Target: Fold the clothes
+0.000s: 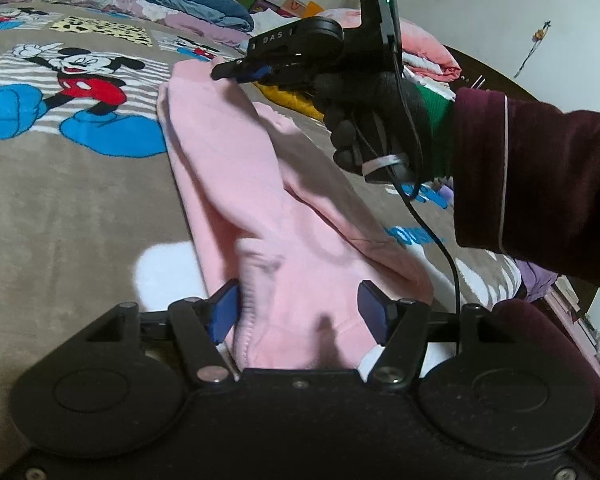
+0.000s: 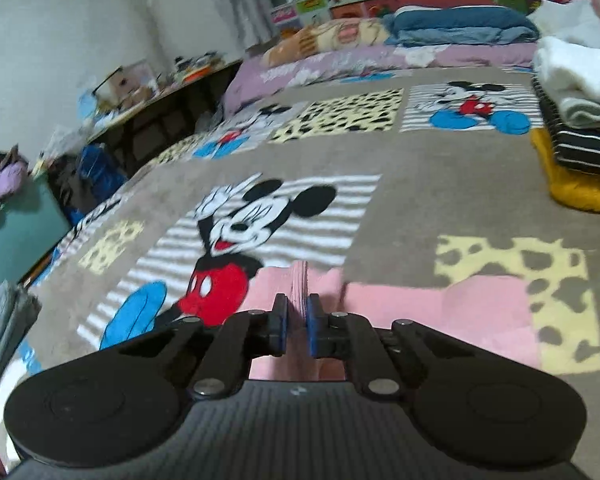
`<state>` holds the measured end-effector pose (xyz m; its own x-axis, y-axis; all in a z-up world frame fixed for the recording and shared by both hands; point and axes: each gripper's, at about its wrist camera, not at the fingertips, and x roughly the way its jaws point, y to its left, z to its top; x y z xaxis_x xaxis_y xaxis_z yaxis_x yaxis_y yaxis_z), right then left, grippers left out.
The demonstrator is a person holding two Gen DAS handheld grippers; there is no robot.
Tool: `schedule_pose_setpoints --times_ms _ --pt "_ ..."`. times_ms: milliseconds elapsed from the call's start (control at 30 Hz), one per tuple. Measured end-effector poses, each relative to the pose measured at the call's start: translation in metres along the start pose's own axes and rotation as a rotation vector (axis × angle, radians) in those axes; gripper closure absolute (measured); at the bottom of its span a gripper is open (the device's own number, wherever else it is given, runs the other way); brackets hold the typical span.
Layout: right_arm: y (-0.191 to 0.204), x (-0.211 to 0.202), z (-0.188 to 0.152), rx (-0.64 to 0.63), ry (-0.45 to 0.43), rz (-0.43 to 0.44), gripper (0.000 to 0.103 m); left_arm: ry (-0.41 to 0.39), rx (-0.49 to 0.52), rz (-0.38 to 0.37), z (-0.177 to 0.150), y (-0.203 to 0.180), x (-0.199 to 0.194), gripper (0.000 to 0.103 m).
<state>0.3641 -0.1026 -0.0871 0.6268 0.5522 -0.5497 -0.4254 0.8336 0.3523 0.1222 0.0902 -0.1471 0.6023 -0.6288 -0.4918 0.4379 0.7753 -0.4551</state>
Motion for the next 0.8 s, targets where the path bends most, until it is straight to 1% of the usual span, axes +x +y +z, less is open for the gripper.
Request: schedule_pose_setpoints --times_ms 200,267,300,433,467,567,700,800 --pt "-0.006 0.0 0.002 0.007 -0.009 -0.019 0.092 0.019 0.043 0.017 -0.002 -0.004 0.004 0.041" --pt "-0.006 0.004 0.001 0.005 -0.001 -0.03 0.092 0.029 0.142 0.052 -0.005 -0.015 0.006 0.041" --pt "-0.006 0.006 0.001 0.005 0.004 -0.035 0.092 0.036 0.226 0.079 -0.01 -0.024 0.008 0.04" --pt "-0.008 0.018 -0.003 0.002 0.038 -0.06 0.092 0.062 0.479 0.143 -0.029 -0.051 0.016 0.032" --pt "-0.008 0.021 -0.004 0.002 0.044 -0.062 0.092 0.064 0.494 0.143 -0.03 -0.052 0.016 0.032" --pt "-0.01 0.027 -0.006 0.007 0.05 -0.069 0.092 0.068 0.47 0.124 -0.029 -0.048 0.014 0.032" --pt "-0.014 0.034 -0.009 0.014 0.069 -0.084 0.093 0.076 0.501 0.136 -0.032 -0.051 0.016 0.031" --pt "-0.016 0.039 -0.012 -0.002 0.083 -0.096 0.093 0.078 0.498 0.134 -0.029 -0.05 0.018 0.03"
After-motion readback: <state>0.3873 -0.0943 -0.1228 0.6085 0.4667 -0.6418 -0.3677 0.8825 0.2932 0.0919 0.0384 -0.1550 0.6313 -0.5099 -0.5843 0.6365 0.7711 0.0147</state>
